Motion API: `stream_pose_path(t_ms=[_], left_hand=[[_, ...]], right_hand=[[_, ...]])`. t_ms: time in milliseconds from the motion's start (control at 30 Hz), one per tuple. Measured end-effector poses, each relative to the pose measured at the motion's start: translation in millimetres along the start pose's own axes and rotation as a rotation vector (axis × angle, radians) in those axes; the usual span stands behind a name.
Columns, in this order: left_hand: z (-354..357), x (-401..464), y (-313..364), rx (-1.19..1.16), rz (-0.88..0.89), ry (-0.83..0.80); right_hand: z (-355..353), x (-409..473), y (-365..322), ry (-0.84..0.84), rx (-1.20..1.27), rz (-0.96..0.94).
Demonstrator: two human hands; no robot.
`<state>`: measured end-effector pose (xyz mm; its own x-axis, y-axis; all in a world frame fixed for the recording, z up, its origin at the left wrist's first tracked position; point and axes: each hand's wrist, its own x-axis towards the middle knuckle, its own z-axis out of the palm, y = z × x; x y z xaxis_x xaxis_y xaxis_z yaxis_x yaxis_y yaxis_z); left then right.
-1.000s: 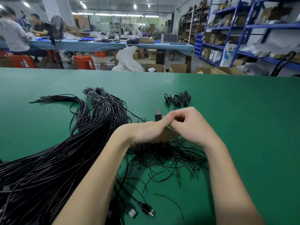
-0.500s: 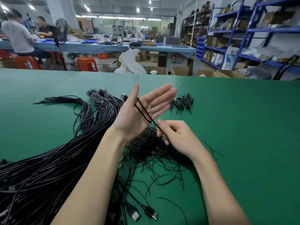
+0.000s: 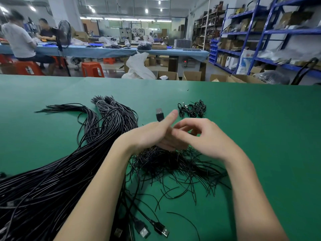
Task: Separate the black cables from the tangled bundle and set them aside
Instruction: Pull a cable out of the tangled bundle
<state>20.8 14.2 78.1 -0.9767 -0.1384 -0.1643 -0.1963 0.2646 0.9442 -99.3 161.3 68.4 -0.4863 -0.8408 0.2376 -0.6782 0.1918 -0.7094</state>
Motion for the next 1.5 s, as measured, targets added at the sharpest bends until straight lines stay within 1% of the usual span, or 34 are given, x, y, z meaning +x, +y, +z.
stream_pose_path(t_ms=[67, 167, 200, 267, 300, 367, 433, 500, 567, 667, 733, 767, 833, 933, 1000, 1133, 1233, 1300, 1333, 1400, 1500], left_hand=[[0, 2, -2, -0.041, 0.038, 0.042], [4, 3, -3, -0.166, 0.035, 0.043], [6, 4, -4, -0.182, 0.033, 0.019], [9, 5, -4, -0.206, 0.039, -0.068], [12, 5, -3, -0.24, 0.046, -0.102], [15, 5, -2, -0.271, 0.077, -0.098], [18, 5, -3, -0.183, 0.134, -0.07], [21, 2, -4, -0.054, 0.157, -0.118], [26, 0, -4, 0.055, 0.155, -0.171], [31, 4, -4, 0.115, 0.169, -0.1], [30, 5, -4, 0.126, 0.165, -0.1], [31, 4, -3, 0.116, 0.153, -0.132], [32, 3, -4, 0.01, 0.142, -0.184], [32, 3, -5, -0.148, 0.177, -0.219], [30, 6, -8, -0.149, 0.2, -0.239], [27, 9, -14, -0.179, 0.212, -0.266], [25, 10, -16, -0.201, 0.214, -0.22], [24, 11, -18, -0.244, 0.215, -0.154], [24, 12, -19, -0.285, 0.217, -0.104], [20, 15, -21, -0.391, 0.239, 0.017], [11, 21, -22, -0.596, 0.319, 0.175]], right_hand=[[-3, -3, -1, -0.043, 0.009, 0.028], [3, -4, -2, 0.069, -0.027, 0.019], [4, -3, -3, 0.093, 0.051, -0.012], [6, 1, -9, 0.11, 0.324, -0.025], [7, 2, -13, 0.115, 0.441, -0.004], [9, 3, -22, 0.132, 0.585, 0.054], [10, 2, -25, 0.108, 0.612, 0.104], [9, 0, -25, 0.065, 0.564, 0.124], [6, -2, -24, 0.015, 0.556, 0.102], [-1, -7, -23, -0.118, 0.569, 0.041], [-2, -8, -22, -0.136, 0.569, 0.023], [-1, -7, -22, -0.11, 0.573, 0.023], [5, -3, -21, -0.01, 0.613, 0.053], [14, 2, -23, 0.12, 0.753, 0.112], [16, 3, -24, 0.162, 0.826, 0.121], [15, 6, -22, 0.179, 0.776, 0.066], [14, 8, -20, 0.207, 0.764, 0.056], [15, 8, -15, 0.215, 0.784, 0.118], [15, 8, -12, 0.208, 0.752, 0.157], [13, 6, -2, 0.135, 0.637, 0.229], [8, -2, 12, -0.096, 0.493, 0.267]])
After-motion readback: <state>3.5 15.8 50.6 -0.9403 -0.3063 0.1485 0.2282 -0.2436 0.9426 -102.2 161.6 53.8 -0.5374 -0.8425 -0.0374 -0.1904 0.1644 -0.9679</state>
